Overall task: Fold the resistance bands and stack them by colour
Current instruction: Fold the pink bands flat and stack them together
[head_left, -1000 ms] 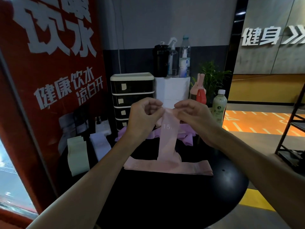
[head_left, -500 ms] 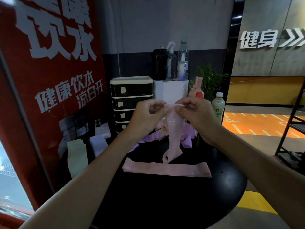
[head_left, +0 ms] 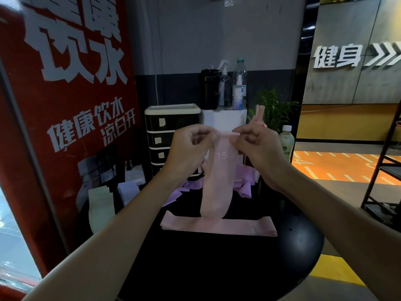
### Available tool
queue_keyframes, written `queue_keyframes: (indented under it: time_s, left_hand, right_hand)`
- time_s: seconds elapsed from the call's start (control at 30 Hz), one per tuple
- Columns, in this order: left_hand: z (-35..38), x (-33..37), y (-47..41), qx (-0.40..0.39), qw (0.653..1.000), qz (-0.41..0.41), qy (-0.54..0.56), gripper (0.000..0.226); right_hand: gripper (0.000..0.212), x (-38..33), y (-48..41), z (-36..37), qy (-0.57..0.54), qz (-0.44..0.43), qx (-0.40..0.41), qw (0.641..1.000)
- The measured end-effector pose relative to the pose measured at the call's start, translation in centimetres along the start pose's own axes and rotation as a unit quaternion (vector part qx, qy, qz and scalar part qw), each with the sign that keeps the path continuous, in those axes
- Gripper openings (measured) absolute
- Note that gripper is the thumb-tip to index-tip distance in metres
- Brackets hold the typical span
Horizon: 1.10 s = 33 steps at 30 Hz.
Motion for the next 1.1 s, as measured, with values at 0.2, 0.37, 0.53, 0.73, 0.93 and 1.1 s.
queue_keyframes:
  time_s: [0.2, 0.37, 0.53, 0.73, 0.93, 1.1]
  left_hand:
    - [-0.3, 0.1, -0.2, -0.018, 0.999, -0.039, 0.0, 0.011]
    - [-0.4, 0.4, -0.3, 0.001, 0.998, -0.047, 0.033, 0.01]
    - [-0.3, 0.8, -0.7, 0.024, 0.998, -0.035, 0.049, 0.015]
    - [-0.4, 0.9, -1.0, 0.045, 0.997, -0.028, 0.059, 0.014]
    - [-0.5, 1.2, -1.2, 0.036, 0.997, -0.035, 0.06, 0.009]
    - [-0.4, 0.9, -1.1, -0.023, 0.996, -0.064, 0.05, 0.012]
  right_hand:
    - [0.014, -1.0, -0.6, 0.3, -0.021, -0.01, 0.028, 0.999]
    - [0.018, -1.1, -0.7, 0.1, -0.017, -0.016, 0.04, 0.999]
    - [0.028, -1.2, -0.6, -0.1, 0.002, -0.019, 0.039, 0.999]
    - [0.03, -1.3, -0.2, -0.1, -0.021, -0.004, -0.004, 1.0]
    - [0.017, -1.9, -0.1, 0.1, -0.015, -0.038, 0.015, 0.999]
    - [0.014, -2.0, -0.2, 0.2, -0.025, -0.037, 0.027, 0.999]
Point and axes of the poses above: each hand's wrist, its own y-axis away from the middle knuckle, its own z-axis out of the palm, x = y × z, the point moved 2 cm from there along -y, towards the middle knuckle, and after that the axes turned 8 degrees about x, right-handed, at the moved point
